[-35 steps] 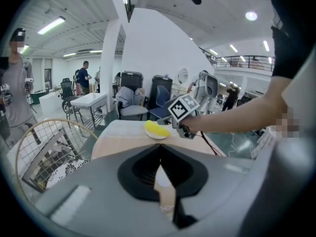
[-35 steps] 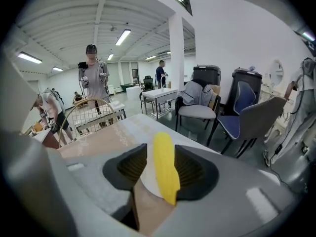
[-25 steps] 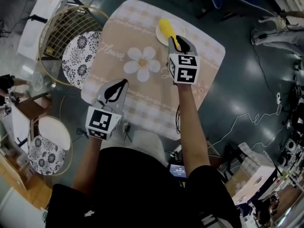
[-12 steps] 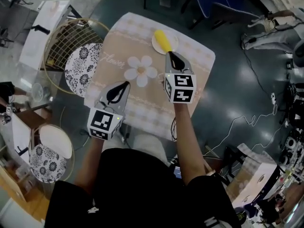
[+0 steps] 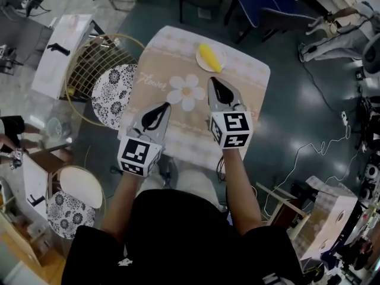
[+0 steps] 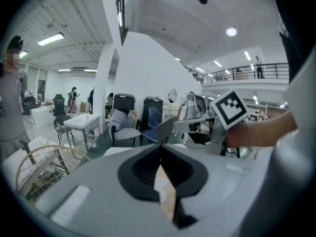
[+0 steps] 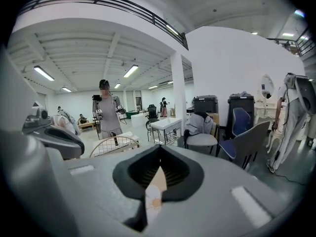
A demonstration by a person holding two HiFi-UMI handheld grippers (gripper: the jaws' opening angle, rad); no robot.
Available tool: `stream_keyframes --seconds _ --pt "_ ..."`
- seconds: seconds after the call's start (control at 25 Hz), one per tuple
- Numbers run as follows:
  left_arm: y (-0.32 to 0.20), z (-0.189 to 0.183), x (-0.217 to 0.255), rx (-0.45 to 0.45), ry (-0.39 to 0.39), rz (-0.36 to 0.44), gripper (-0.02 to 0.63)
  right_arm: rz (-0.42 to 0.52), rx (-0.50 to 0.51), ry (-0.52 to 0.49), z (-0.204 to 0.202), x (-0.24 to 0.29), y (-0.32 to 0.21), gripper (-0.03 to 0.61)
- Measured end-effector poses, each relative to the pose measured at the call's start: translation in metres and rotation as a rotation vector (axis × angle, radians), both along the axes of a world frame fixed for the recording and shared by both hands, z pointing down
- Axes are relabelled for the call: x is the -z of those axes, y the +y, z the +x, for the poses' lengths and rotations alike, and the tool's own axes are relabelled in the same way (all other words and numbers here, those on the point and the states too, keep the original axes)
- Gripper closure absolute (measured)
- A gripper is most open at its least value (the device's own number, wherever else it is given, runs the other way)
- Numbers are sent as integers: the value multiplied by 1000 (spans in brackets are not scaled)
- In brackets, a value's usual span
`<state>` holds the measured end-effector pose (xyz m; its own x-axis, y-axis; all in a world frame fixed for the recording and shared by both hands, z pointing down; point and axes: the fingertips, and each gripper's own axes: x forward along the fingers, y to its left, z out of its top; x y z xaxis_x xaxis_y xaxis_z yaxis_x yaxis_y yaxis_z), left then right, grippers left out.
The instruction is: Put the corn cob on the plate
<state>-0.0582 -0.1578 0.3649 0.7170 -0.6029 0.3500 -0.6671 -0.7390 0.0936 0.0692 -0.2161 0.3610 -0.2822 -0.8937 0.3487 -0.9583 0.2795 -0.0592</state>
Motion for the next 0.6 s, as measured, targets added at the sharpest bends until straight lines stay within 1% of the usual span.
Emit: stream_keyframes --seconds 0.12,0.28,0.6 --pt "6 -12 11 -6 15 18 609 39 12 -14 -19 17 14 577" --pt "17 -26 27 -23 35 51 609 82 14 -8 -40 39 36 577" --pt "49 -58 56 -65 67 118 609 158 -8 -6 -79 77 86 577"
